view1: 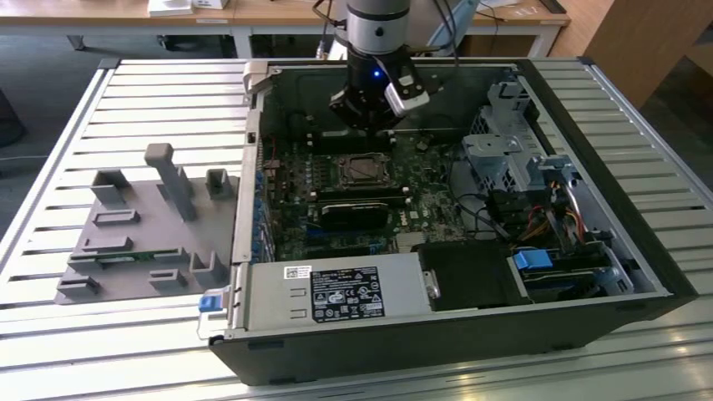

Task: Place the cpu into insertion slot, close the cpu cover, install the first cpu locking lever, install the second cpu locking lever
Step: 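Install the second cpu locking lever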

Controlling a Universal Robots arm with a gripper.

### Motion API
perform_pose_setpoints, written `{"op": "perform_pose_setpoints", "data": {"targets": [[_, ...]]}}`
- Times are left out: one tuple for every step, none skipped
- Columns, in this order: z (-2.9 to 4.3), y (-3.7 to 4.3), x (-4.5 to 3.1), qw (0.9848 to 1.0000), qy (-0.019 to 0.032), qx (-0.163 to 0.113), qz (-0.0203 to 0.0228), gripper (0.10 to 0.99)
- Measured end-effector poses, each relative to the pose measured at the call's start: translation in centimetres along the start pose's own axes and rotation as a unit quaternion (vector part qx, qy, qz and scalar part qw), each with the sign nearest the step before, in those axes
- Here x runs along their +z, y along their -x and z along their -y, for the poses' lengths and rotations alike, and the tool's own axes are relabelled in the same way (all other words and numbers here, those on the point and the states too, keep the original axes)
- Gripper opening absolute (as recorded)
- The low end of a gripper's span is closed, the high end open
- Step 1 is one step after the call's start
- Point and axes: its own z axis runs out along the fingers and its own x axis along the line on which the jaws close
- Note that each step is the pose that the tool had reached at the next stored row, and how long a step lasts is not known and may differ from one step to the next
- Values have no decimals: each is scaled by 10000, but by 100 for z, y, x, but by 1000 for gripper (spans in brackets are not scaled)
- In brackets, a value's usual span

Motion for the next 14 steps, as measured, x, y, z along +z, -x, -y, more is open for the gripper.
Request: {"op": "perform_pose_setpoints", "data": {"targets": [[4, 0, -1, 10000, -3, -5, -22, 106], [11, 1, 0, 10000, -3, -10, -34, 106], [24, 2, 0, 10000, -3, -13, -37, 106], [45, 4, 1, 10000, -3, -13, -37, 106], [65, 6, 1, 10000, -3, -13, -37, 106], [86, 9, 1, 10000, -3, -13, -37, 106], [108, 11, 2, 10000, -3, -13, -37, 106], [127, 12, 2, 10000, -2, -13, -37, 106], [148, 14, 2, 10000, -4, -13, -37, 106], [171, 17, 2, 10000, -4, -14, -37, 106], [193, 19, 3, 10000, -3, -13, -37, 106], [217, 21, 4, 10000, -2, -13, -37, 106], [241, 24, 4, 10000, -3, -13, -37, 106], [263, 26, 4, 10000, -3, -13, -38, 106]]}}
